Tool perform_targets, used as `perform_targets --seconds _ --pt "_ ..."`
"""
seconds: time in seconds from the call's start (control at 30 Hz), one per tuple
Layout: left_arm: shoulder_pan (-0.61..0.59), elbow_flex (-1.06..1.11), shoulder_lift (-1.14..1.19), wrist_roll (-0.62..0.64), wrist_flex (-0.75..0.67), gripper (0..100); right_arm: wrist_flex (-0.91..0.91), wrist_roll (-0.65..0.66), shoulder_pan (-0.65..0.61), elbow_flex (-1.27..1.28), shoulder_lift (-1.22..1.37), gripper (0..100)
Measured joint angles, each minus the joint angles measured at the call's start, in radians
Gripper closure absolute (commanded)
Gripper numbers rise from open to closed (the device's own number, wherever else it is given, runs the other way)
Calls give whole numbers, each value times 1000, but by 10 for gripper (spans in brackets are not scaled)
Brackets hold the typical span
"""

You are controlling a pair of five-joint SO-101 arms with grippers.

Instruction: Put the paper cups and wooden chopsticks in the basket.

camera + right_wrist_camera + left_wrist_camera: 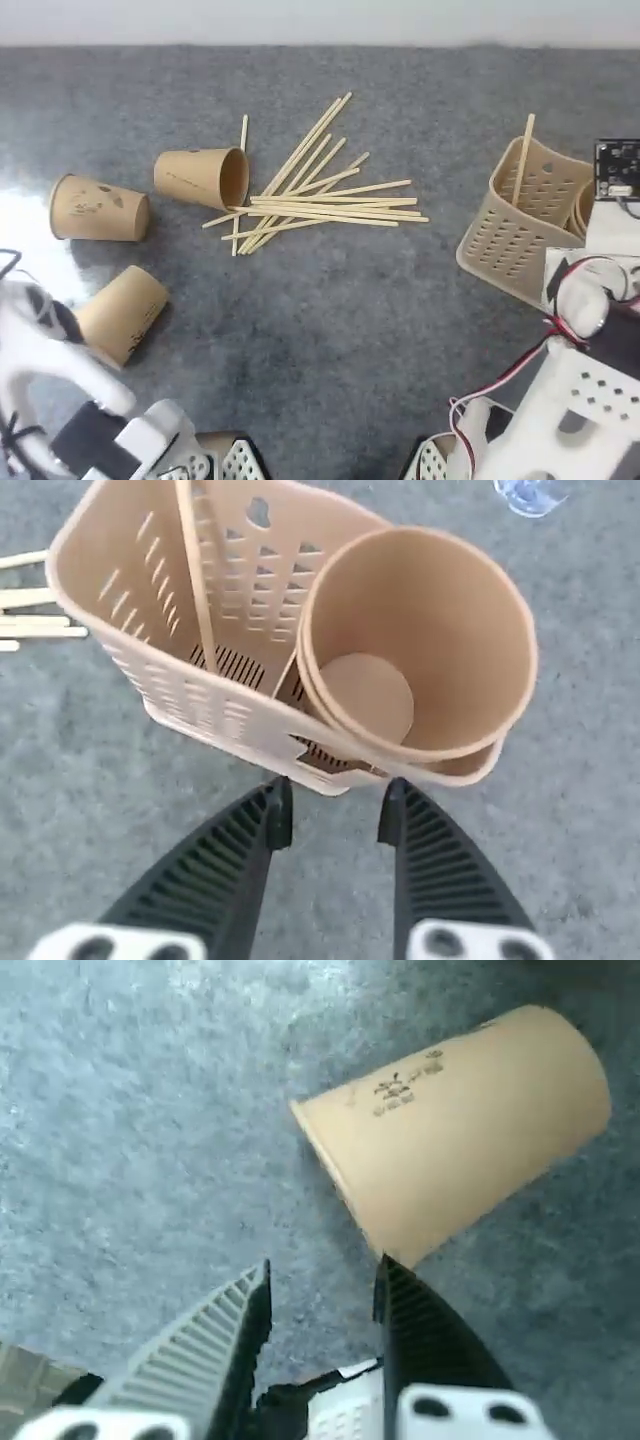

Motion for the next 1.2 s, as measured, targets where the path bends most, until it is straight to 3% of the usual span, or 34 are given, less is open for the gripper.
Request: perform_targets --seconds 0.4,0.7,0.8,1.0,1.2 --pt "0 78 2 2 -60 833 14 -3 -77 3 -32 850" --pt "64 173 -15 51 -301 833 91 -5 -221 3 -238 851" --pt "100 186 -17 77 -324 833 115 -21 -270 2 -256 851" --pt "146 170 -17 101 -290 833 118 -58 -322 54 -258 851" --pt "161 -9 3 98 -48 834 61 -61 -342 169 -256 851"
